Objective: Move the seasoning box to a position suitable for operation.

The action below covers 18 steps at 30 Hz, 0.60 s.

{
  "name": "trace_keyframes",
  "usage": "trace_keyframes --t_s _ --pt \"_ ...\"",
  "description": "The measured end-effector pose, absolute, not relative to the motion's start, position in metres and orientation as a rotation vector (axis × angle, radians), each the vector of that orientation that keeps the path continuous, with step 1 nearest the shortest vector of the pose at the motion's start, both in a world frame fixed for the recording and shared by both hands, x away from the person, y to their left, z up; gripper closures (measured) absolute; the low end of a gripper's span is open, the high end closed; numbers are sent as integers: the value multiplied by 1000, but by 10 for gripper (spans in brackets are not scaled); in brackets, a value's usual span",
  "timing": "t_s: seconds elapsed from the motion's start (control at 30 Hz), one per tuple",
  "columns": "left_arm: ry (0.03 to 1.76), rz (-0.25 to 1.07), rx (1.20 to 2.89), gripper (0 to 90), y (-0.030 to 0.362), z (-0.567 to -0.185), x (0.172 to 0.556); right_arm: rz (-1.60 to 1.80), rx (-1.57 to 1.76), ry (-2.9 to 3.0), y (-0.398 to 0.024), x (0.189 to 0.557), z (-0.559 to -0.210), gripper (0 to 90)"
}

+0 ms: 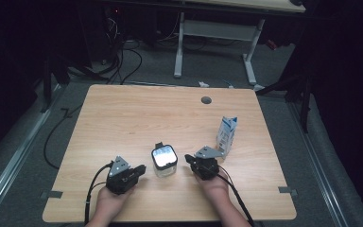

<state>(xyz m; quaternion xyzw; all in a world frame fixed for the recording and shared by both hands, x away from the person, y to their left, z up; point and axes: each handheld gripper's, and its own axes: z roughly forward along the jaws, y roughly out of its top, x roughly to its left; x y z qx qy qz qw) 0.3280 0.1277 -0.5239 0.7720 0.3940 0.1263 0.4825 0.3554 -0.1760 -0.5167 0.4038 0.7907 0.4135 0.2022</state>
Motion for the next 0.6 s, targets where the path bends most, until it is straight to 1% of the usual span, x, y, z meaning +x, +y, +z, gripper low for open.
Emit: trace_keyframes --t_s 0.1,0.23,0.4,0.6 --pt "945 305 1900 876 117 -524 327 1156 1126 2165 -190 344 -517 872" --pt "947 311 1920 895 103 -527 324 1185 1125 2114 -203 331 -519 871" --pt "959 324 1921 900 95 -528 322 1191 1150 2107 -215 328 -521 865" --pt "935 316 1927 899 79 -528 320 1183 1155 2121 -220 328 -523 852"
